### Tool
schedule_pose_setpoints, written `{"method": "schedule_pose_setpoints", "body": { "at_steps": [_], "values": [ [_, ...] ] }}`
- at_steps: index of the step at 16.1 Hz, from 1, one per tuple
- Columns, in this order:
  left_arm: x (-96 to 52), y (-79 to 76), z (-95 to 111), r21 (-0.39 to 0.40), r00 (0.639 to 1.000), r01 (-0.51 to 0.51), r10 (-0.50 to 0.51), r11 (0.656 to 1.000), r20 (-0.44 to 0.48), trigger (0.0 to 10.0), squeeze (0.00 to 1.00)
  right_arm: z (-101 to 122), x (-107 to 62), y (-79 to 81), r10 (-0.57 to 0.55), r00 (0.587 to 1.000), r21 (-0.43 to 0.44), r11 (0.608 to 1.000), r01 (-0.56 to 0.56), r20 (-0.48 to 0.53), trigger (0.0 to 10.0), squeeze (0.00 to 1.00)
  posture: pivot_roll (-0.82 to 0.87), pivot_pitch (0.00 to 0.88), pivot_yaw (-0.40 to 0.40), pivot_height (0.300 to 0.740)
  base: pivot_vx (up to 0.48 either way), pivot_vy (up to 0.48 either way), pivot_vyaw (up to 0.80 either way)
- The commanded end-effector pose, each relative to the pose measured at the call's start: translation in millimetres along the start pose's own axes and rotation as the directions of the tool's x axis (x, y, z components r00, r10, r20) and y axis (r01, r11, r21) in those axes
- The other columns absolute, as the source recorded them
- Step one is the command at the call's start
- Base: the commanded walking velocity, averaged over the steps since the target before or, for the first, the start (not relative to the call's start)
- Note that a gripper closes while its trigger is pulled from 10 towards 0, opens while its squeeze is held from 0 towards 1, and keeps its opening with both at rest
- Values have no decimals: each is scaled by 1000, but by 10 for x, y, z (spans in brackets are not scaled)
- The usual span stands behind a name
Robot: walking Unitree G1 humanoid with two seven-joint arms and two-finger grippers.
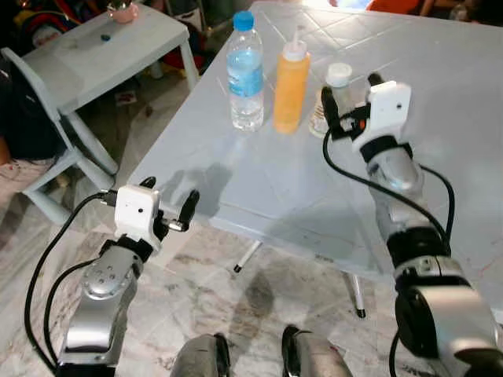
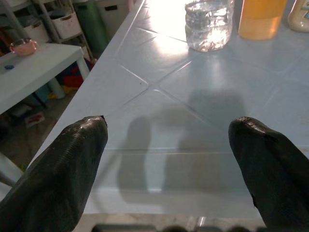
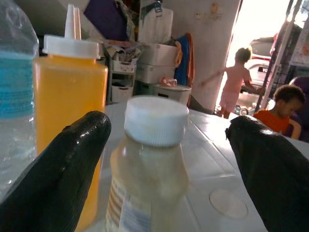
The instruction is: Restocking fridge
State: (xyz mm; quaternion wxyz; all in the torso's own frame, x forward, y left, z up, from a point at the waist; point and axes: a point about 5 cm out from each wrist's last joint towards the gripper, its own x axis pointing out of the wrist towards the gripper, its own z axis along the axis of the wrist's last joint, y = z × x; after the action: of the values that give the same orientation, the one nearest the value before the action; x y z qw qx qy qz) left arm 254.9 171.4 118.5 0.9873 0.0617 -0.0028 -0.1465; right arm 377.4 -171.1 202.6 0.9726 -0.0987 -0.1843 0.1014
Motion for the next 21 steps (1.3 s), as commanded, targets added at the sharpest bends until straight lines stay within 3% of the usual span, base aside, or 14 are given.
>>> {"method": "schedule_pose_setpoints", "body": {
  "at_steps": [1,12,13,14,15,21],
  "values": [
    [-41,23,9,13,1000,3,-2,1000,-11,10000,0,26,32,32,22,1000,-12,1000,-21,12,10000,0,82,177,95,740,0,0,0],
    [-127,13,-21,13,999,-1,2,1000,-54,10000,0,183,334,28,54,999,-24,998,-54,-7,10000,0,97,198,90,740,0,0,0],
    [-124,13,-21,13,998,-1,2,1000,-56,10000,0,193,358,44,68,998,-28,997,-68,-14,4824,0,97,198,90,740,0,0,0],
    [-120,11,-21,12,998,-1,1,1000,-56,10000,0,199,372,52,73,997,-32,997,-74,-19,3961,0,98,196,89,740,0,0,0],
    [-116,10,-21,13,998,0,1,1000,-57,10000,0,200,390,62,77,997,-33,996,-78,-30,0,0,99,195,88,740,0,0,0],
    [-98,2,-20,9,998,0,0,1000,-56,10000,0,153,398,39,72,994,-26,997,-74,-78,0,0,98,191,82,740,0,0,0]
  ]
}}
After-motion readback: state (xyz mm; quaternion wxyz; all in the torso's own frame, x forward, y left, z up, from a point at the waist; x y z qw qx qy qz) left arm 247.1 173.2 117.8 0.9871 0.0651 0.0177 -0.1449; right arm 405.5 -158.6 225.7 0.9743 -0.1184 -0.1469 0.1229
